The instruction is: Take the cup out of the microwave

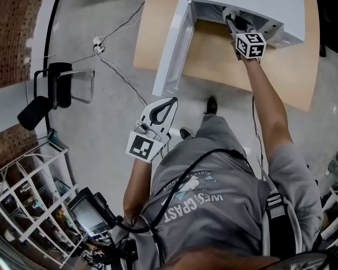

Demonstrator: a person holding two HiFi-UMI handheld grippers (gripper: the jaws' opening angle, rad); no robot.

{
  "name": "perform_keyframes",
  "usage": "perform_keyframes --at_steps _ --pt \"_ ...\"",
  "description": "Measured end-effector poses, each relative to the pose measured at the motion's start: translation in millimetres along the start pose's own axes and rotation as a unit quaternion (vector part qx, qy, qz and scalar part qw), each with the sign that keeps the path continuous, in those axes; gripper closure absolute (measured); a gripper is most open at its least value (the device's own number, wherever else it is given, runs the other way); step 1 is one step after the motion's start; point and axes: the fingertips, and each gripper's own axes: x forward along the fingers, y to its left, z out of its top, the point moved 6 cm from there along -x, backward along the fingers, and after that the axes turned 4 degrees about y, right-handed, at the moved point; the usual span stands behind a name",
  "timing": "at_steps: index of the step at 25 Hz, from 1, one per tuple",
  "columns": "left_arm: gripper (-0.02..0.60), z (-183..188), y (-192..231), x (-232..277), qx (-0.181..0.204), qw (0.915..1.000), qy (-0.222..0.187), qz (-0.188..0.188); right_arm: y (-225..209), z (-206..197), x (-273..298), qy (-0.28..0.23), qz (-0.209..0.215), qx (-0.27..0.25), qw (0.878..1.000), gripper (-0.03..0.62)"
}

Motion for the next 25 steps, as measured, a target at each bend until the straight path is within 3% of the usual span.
perform_keyframes --at_steps 12,25 --pt "0.538 1 -4 4 0.001 0.9999 0.001 -0.011 22 12 -28 -0.004 0.025 -0.064 0.998 0.54" --pt "0.538 7 -6 -14 0.022 0.9996 -0.01 -0.015 80 43 -94 -0.04 0.06 -0.103 0.992 0.54"
